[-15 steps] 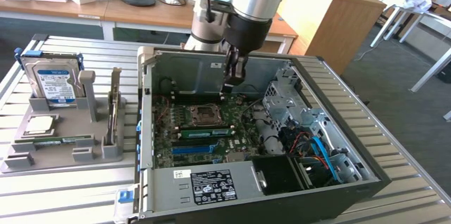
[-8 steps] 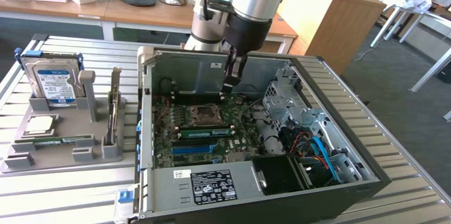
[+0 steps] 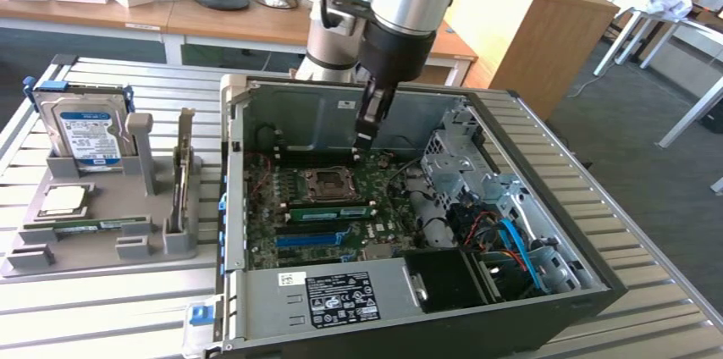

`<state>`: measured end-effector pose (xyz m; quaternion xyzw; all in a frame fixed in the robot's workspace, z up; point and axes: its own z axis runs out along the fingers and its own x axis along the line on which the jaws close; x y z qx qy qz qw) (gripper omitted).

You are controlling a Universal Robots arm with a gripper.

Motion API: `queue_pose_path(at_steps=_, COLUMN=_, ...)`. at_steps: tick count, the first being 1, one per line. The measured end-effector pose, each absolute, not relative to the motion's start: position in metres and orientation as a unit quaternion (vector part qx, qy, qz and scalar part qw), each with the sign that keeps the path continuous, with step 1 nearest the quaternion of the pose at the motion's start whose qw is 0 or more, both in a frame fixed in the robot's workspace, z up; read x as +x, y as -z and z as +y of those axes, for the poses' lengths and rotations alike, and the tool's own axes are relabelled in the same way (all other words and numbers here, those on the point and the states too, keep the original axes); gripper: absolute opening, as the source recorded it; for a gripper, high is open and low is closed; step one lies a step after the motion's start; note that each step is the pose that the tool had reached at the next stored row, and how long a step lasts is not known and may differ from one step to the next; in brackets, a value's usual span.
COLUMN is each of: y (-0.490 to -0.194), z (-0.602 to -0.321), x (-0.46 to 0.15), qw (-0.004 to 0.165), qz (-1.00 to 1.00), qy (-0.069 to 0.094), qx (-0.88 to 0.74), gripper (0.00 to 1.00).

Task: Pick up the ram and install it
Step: 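Press down the ram until it locks into place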

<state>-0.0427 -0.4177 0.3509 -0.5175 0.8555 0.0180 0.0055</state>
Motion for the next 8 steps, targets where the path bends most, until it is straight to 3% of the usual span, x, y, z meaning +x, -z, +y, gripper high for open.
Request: queue_pose_path(at_steps=8, y=-0.3502, z=-0.4177, x=-0.0427, qw=0.007, qz=0.888, qy=-0.018, qx=-0.459, gripper=0.1)
